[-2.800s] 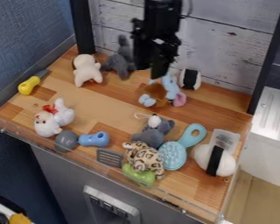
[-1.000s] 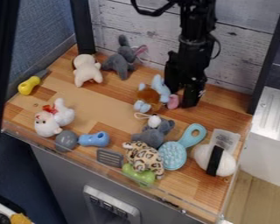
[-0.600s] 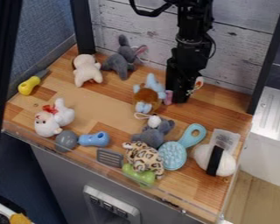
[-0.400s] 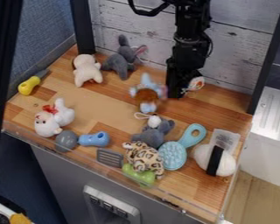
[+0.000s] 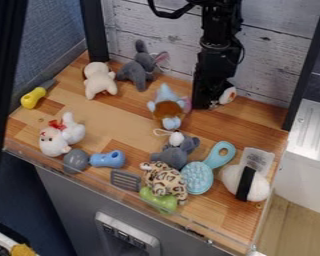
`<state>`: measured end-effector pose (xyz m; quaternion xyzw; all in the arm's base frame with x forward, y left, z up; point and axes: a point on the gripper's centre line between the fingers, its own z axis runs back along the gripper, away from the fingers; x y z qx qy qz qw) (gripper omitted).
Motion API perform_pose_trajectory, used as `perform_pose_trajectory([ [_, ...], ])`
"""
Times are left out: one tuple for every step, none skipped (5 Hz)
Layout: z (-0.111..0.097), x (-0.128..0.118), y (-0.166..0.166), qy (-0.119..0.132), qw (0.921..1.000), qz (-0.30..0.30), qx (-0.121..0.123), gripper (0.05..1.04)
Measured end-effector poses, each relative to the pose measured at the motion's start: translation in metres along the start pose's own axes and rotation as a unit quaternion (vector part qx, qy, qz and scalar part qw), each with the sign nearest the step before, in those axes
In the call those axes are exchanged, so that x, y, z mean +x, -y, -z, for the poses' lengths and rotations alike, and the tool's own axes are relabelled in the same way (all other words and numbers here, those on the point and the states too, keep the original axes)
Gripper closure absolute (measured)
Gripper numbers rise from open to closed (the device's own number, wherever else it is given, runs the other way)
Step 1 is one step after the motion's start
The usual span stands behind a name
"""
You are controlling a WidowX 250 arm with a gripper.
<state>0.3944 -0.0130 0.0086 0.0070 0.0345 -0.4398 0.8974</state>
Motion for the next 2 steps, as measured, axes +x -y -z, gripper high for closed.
perform_pose_trajectory([
  [-0.0004, 0.0007, -0.0002, 0.001, 0.9979, -0.065, -0.001, 1.028],
  [0.0, 0.0011, -0.0011, 0.002, 0.9918, -0.127, -0.004, 1.028],
])
